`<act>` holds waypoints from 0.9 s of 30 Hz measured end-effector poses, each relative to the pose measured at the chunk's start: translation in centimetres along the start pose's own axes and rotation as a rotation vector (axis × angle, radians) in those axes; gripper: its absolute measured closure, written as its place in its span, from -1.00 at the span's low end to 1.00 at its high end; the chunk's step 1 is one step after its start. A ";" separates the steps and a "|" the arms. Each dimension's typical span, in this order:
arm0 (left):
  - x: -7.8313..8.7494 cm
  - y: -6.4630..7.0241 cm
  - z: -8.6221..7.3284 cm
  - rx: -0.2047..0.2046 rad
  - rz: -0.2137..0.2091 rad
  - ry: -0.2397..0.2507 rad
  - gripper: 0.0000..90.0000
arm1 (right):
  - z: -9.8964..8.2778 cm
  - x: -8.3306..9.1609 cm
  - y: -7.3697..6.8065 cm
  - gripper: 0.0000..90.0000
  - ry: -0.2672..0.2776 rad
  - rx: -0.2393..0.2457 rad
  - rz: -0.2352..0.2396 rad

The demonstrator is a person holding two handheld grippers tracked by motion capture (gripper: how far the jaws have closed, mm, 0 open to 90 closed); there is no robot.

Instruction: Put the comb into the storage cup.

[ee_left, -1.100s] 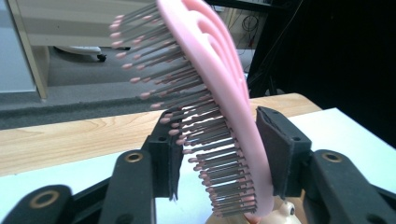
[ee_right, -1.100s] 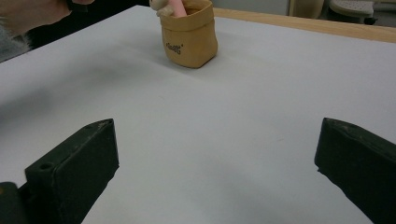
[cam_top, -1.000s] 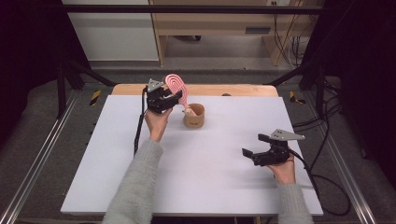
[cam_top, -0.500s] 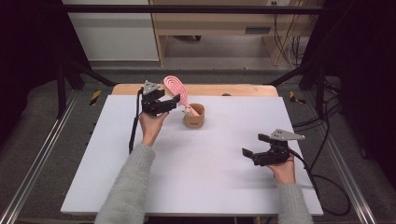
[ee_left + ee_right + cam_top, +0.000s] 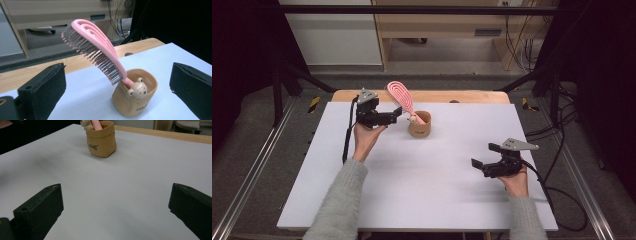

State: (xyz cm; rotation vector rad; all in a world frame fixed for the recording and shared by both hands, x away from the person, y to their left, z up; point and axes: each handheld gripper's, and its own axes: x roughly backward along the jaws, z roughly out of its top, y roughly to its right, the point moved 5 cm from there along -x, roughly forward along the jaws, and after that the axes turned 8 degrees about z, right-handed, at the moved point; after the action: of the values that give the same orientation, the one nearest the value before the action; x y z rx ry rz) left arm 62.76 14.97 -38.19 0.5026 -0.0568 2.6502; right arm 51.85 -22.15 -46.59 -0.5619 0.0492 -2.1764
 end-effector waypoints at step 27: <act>5.4 -1.0 -3.2 -0.011 -0.104 0.000 -1.00 | -0.1 -0.1 -0.1 -1.00 0.002 0.004 0.003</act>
State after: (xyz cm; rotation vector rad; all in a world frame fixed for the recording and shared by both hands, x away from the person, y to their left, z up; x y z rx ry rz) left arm 57.56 18.46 -39.32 0.4881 -0.0446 2.5475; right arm 51.80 -22.02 -46.69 -0.5571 0.0460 -2.1738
